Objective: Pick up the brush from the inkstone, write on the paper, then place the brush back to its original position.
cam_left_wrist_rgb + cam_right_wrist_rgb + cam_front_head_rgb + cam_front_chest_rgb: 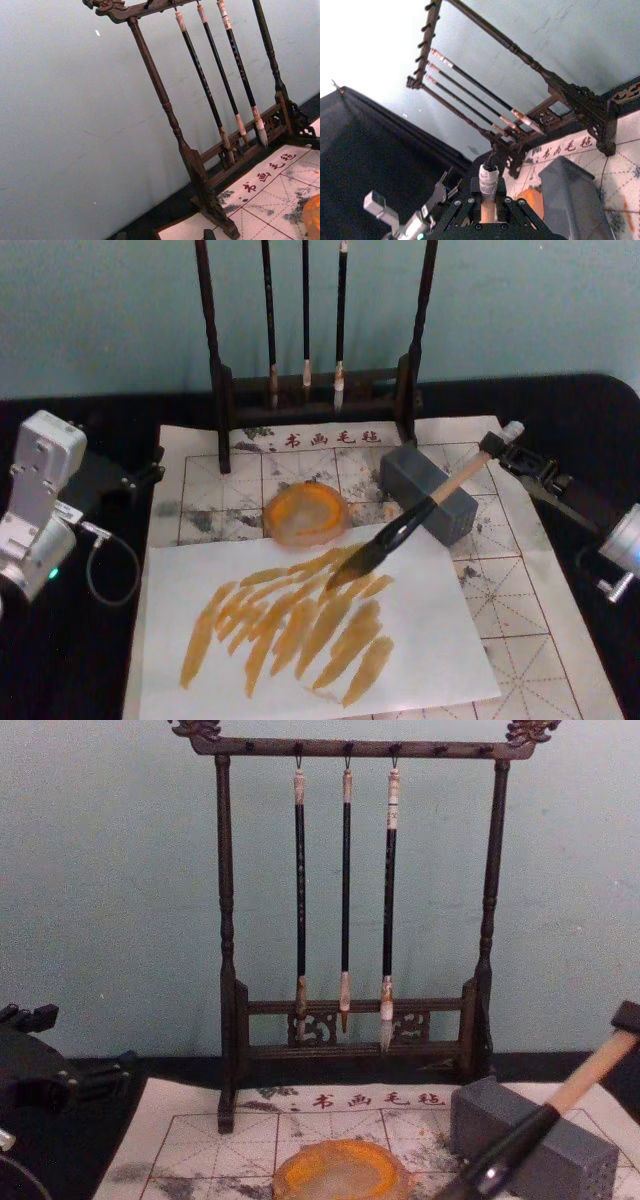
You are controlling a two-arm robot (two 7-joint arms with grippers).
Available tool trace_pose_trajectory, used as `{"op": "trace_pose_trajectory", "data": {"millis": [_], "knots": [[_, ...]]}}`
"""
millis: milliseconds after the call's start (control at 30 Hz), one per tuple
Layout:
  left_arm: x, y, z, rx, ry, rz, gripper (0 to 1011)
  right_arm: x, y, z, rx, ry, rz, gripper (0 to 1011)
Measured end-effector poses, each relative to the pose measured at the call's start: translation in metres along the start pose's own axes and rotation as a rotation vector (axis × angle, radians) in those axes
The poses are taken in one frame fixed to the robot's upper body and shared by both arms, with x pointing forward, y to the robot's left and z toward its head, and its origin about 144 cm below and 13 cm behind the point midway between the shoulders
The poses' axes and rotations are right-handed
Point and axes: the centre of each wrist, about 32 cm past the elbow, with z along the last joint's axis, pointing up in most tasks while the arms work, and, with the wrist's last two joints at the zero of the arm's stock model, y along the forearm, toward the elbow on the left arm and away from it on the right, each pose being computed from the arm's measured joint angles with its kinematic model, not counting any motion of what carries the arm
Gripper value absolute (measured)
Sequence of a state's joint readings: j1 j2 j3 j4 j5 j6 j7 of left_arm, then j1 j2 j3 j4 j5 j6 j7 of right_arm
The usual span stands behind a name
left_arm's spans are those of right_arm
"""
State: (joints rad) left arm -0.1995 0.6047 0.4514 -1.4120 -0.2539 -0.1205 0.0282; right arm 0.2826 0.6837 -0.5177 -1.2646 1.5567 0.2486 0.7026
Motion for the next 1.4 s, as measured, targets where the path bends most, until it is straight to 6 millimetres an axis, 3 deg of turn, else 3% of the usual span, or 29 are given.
{"op": "trace_pose_trajectory", "data": {"millis": [900, 1400], "knots": [[0.0, 0.0, 0.0, 0.0, 0.0, 0.0, 1001, 0.004, 0.07, -0.026, 0.161, 0.017, -0.136, 184], [0.0, 0.0, 0.0, 0.0, 0.0, 0.0, 1001, 0.009, 0.087, -0.04, 0.191, 0.021, -0.171, 184]]}}
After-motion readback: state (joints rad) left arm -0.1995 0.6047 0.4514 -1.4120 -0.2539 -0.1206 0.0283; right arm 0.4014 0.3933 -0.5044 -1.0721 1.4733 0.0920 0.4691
